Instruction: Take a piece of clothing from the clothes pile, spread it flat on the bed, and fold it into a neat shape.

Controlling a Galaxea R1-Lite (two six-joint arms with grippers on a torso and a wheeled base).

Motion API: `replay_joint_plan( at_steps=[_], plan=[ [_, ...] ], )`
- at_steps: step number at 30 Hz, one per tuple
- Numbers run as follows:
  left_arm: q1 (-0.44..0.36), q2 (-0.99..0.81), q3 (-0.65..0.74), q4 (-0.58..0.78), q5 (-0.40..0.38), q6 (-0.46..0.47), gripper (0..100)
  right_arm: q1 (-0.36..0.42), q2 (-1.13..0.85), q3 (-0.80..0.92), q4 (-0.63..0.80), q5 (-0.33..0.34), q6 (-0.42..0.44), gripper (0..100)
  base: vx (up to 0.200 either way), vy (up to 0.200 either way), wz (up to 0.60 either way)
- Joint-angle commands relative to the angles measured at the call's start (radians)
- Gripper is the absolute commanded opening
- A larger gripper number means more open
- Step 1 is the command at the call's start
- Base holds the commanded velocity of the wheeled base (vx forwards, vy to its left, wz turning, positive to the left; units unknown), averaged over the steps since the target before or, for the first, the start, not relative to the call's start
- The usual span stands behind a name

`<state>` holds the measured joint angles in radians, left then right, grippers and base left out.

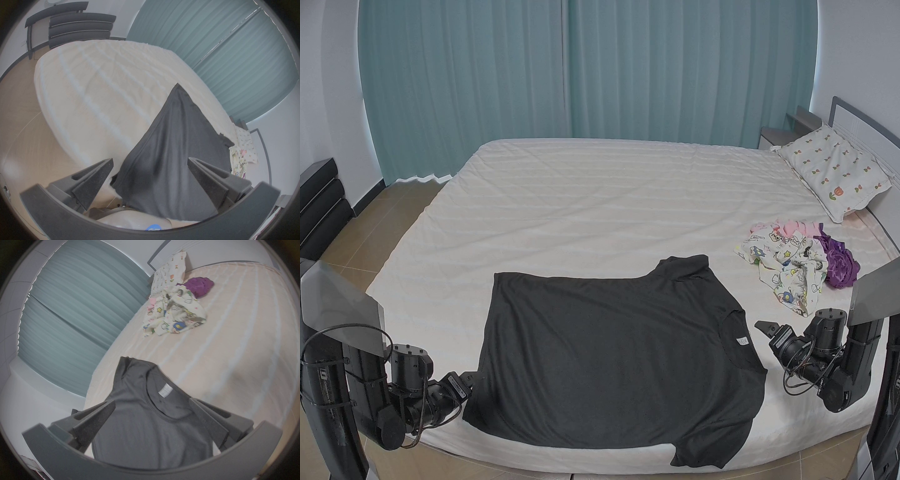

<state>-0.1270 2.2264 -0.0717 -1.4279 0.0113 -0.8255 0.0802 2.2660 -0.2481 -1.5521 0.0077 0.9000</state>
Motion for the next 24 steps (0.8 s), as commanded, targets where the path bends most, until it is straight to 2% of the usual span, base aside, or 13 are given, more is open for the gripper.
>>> replay_joint_plan(
  at_steps=[1, 7, 11, 18, 24],
  plan=[
    [-0.016, 0.047, 0.023, -0.003, 0.003, 0.002, 100, 0.018, 0.029, 0.016, -0.013, 0.000, 0.004, 100, 0.000, 0.000, 0.00],
    [-0.016, 0.105, 0.006, -0.048, 0.015, 0.003, 100, 0.036, 0.027, 0.023, -0.013, -0.003, 0.007, 100, 0.000, 0.000, 0.00],
    [-0.022, 0.167, 0.000, -0.143, 0.026, 0.008, 100, 0.041, 0.027, 0.024, -0.014, -0.003, 0.016, 100, 0.000, 0.000, 0.00],
    [-0.080, 0.219, -0.042, -0.143, 0.130, 0.006, 100, 0.044, 0.027, 0.026, -0.013, -0.023, 0.019, 100, 0.000, 0.000, 0.00],
    [-0.091, 0.226, -0.077, -0.143, 0.138, 0.005, 100, 0.050, 0.027, 0.026, -0.014, -0.023, 0.019, 100, 0.000, 0.000, 0.00]
  ],
)
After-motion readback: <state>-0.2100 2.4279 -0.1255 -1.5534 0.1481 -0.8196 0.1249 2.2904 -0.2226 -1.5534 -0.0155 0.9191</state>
